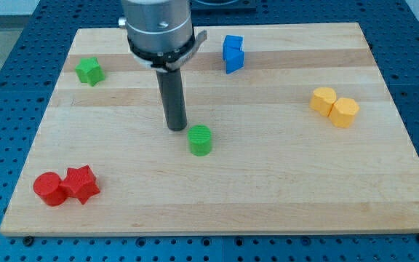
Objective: Slide the green circle to the top of the yellow heart
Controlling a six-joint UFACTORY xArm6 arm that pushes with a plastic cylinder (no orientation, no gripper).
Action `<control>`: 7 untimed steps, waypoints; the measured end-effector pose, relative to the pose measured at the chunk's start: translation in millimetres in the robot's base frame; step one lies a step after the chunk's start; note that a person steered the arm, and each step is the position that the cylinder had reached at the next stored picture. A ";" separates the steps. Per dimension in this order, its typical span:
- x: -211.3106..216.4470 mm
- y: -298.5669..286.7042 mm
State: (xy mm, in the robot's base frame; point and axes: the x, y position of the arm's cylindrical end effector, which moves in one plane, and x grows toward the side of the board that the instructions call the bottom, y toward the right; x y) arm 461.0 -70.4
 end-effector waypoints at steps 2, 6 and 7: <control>49.2 5.4; -115.7 196.8; -118.3 201.0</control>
State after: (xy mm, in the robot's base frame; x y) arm 342.6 130.6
